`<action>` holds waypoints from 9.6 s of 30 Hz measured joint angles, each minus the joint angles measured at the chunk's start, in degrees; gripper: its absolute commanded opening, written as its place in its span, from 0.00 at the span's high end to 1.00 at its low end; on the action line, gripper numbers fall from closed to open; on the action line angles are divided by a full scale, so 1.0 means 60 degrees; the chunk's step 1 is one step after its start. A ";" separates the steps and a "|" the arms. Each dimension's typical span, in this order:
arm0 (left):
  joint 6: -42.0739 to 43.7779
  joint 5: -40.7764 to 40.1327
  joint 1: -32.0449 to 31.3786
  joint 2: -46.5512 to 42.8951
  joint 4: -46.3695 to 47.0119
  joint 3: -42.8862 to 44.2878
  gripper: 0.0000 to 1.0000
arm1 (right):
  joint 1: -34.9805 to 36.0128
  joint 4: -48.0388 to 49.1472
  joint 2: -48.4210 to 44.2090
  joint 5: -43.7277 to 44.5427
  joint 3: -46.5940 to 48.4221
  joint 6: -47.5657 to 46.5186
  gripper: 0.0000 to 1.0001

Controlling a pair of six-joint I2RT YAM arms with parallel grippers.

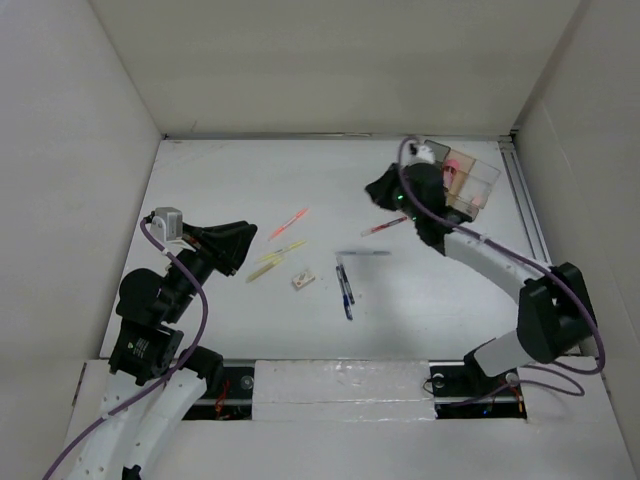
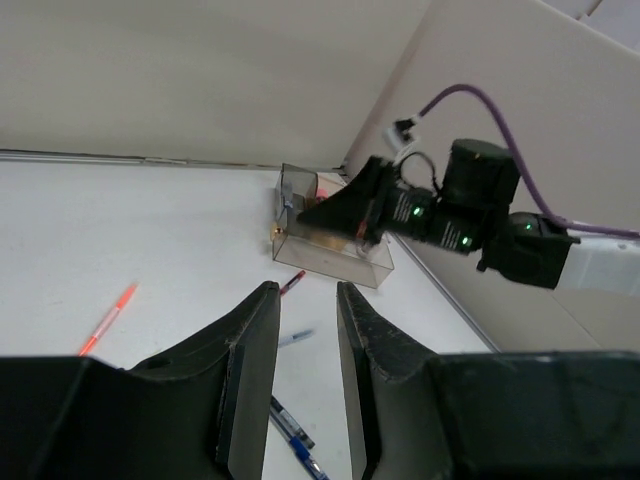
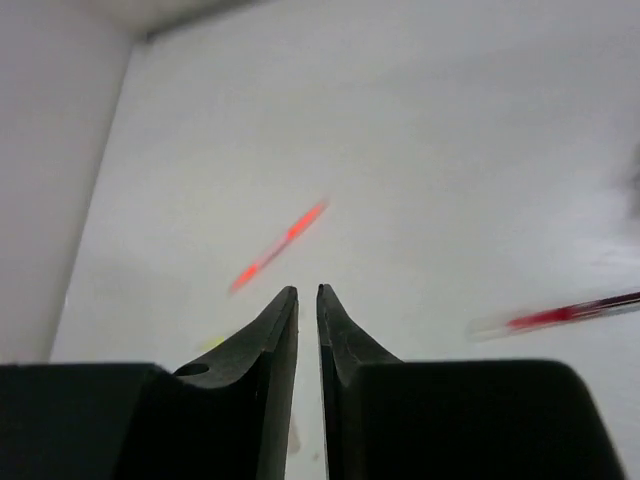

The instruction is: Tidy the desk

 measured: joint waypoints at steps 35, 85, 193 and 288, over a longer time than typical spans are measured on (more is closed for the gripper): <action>0.0000 -0.0011 0.0000 -0.0026 -0.0004 0.0000 0.71 | 0.6747 -0.1632 0.5286 0.4324 0.2014 -0.2018 0.30; -0.0550 -0.1169 0.0022 0.0149 -0.0357 0.0000 0.64 | -0.5927 -0.0058 0.3009 0.0302 0.0718 0.2947 0.15; -0.0346 -0.0641 0.0022 -0.0280 -0.0291 0.0000 0.67 | -0.1308 -0.2998 0.1548 0.4018 0.0699 -0.0372 1.00; -0.0346 -0.0535 0.0022 -0.0302 -0.0295 0.0000 0.67 | 0.0780 -0.3384 0.0736 -0.0725 0.0302 -0.2736 0.24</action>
